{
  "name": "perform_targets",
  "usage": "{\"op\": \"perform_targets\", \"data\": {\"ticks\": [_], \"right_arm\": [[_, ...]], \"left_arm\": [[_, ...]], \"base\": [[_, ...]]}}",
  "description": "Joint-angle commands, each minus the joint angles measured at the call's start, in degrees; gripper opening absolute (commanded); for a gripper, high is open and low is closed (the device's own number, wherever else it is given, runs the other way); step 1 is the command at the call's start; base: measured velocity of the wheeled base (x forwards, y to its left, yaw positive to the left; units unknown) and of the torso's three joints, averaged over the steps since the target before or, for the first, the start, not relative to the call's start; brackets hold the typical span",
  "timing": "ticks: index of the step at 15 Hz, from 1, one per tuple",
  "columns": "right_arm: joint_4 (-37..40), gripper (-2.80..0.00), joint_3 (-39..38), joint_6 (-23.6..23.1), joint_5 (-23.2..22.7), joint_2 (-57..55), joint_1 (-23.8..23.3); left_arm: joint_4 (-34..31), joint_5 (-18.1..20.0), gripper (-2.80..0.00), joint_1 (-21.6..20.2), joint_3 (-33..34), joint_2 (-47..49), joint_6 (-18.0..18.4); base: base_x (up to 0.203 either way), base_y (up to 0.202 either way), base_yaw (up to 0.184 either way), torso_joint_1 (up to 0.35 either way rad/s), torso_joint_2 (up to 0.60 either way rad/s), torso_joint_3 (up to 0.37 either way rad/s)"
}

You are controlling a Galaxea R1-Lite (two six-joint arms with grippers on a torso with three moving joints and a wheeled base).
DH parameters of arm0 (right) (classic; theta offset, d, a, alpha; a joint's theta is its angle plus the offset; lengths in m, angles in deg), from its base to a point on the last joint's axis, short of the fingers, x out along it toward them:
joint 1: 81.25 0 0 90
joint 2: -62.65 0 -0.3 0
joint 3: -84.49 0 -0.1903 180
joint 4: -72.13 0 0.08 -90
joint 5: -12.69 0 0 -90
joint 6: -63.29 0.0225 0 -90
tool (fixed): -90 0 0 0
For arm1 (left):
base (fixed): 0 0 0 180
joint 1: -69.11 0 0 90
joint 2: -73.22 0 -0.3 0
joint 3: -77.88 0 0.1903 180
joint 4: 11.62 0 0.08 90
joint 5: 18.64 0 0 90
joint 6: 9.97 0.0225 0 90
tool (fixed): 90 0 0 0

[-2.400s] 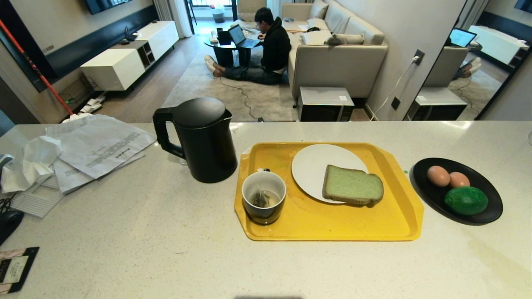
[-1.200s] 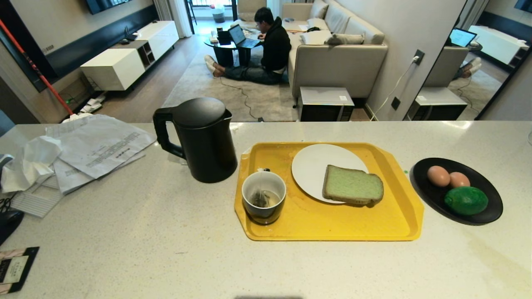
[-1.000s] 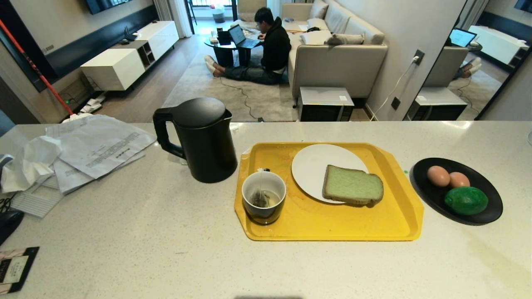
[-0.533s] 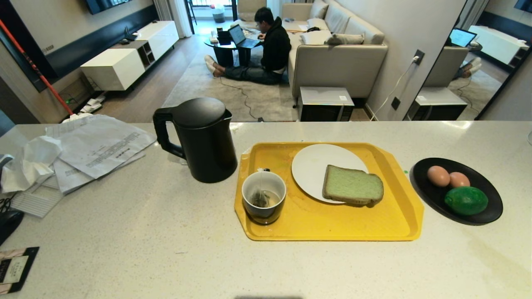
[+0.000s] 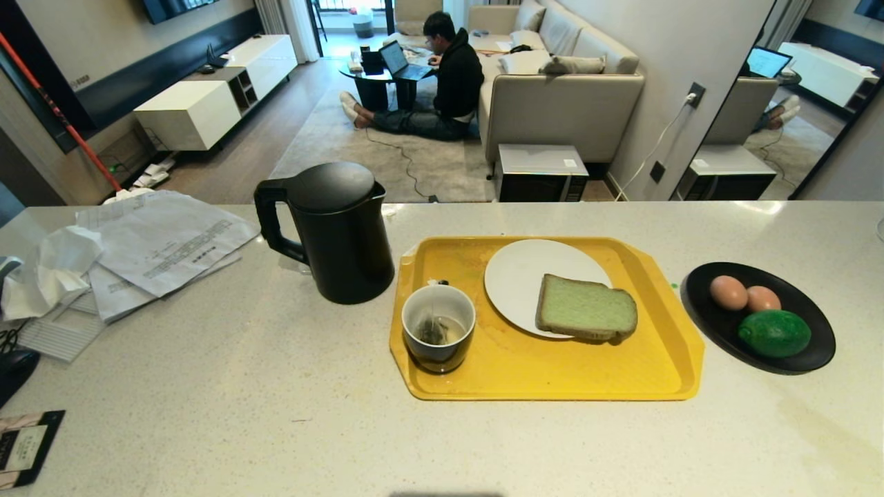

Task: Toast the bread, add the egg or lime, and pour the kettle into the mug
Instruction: Pick up the bread slice

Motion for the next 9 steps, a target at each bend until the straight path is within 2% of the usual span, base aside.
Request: {"op": "perform_targets", "data": {"ticks": [1, 3, 9], "right_arm": [[-0.08, -2.80, -0.09, -0.62, -0.34, 0.00, 0.02], [-0.09, -2.80, -0.09, -2.48, -0.80, 0.00, 0.02], [-0.09, -2.80, -0.09, 0.33, -0.27, 0.00, 0.02]], "left_arm": [[0.02, -0.02, -2.80, -0.02, 0.00, -0.04, 0.01], [-0.16, -0.09, -2.80, -0.02, 0.00, 0.04, -0.15], [-0.07, -0.09, -2.80, -0.02, 0.00, -0.04, -0.18]], "base": [[0.000, 0.000, 0.000, 0.000, 0.00, 0.000], [0.000, 0.000, 0.000, 0.000, 0.00, 0.000], [0.000, 0.000, 0.000, 0.000, 0.00, 0.000]]}}
